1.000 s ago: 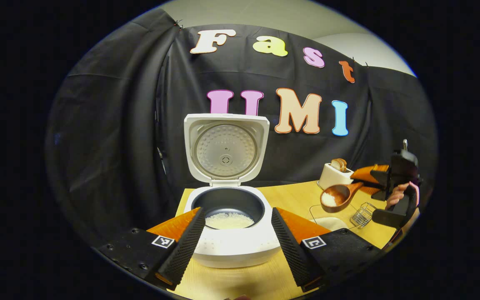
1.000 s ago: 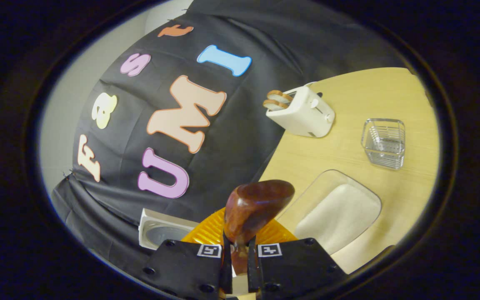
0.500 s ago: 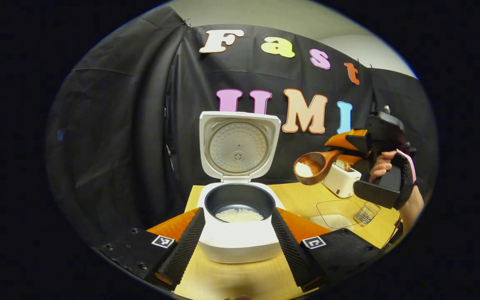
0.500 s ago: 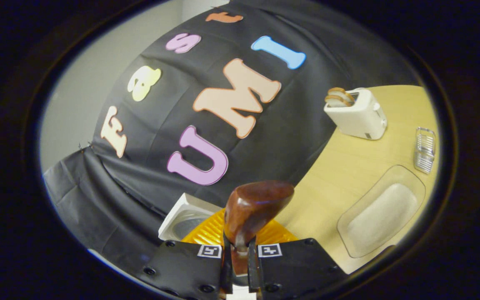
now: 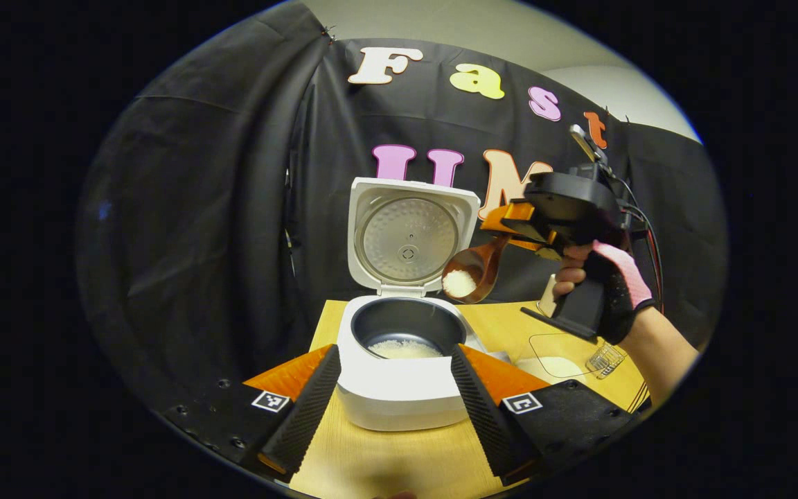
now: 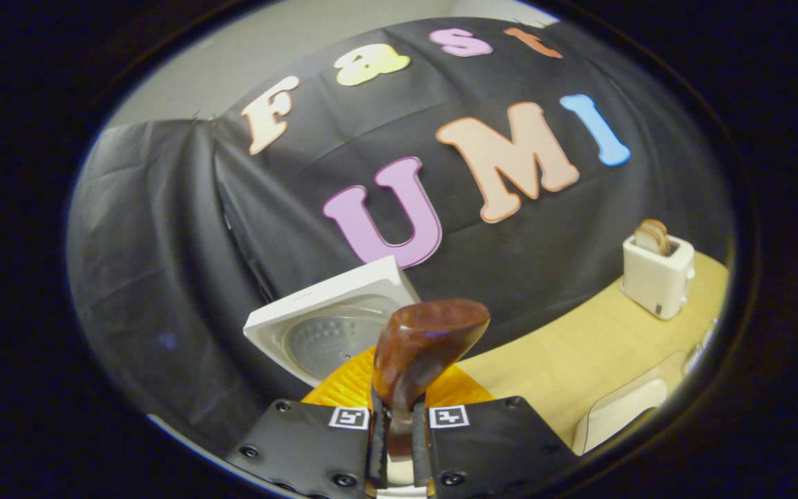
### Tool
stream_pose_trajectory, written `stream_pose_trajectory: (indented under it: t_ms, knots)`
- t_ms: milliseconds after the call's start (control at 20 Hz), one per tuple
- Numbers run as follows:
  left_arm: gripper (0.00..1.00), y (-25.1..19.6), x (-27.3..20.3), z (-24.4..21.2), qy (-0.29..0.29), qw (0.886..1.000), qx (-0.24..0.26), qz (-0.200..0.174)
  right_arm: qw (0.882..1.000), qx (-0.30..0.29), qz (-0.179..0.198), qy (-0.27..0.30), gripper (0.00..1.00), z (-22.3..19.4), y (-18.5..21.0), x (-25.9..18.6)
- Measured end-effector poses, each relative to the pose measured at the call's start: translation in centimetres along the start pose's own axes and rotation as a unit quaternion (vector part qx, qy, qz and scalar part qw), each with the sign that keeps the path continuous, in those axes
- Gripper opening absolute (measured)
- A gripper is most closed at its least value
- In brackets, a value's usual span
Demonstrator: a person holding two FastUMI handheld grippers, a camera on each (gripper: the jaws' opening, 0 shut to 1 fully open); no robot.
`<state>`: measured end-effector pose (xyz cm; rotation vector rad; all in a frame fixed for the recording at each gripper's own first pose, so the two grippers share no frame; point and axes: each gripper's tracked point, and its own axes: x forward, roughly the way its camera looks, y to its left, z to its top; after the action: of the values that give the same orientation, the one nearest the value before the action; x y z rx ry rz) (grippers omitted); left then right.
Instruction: Close the left gripper, press the button to open the rice cooker; take a wooden spoon from the chopstick holder with the right hand, scoop a spoonful of rice and pour it into the rice cooker, then put the wooden spoon back into the chopstick holder.
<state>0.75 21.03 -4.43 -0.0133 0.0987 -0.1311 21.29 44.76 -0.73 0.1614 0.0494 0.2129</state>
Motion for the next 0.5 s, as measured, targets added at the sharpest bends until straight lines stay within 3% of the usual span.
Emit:
stream_pose_trajectory:
  t_ms: [150, 300, 500]
  knots:
    - [0.95, 1.0, -0.6, 0.0, -0.002, 1.000, 0.008, 0.010, 0.996, -0.090, 0.021, -0.008, 0.17, -1.3, 2.9, 0.1]
    - [0.95, 1.9, -1.3, -0.3, -0.002, 1.000, 0.008, 0.021, 0.983, -0.178, 0.039, -0.025, 0.17, -1.7, 5.2, 0.0]
    - [0.95, 2.3, -1.4, -0.6, 0.001, 0.999, -0.003, 0.034, 0.941, -0.324, 0.054, -0.076, 0.17, -1.5, 7.9, -1.4]
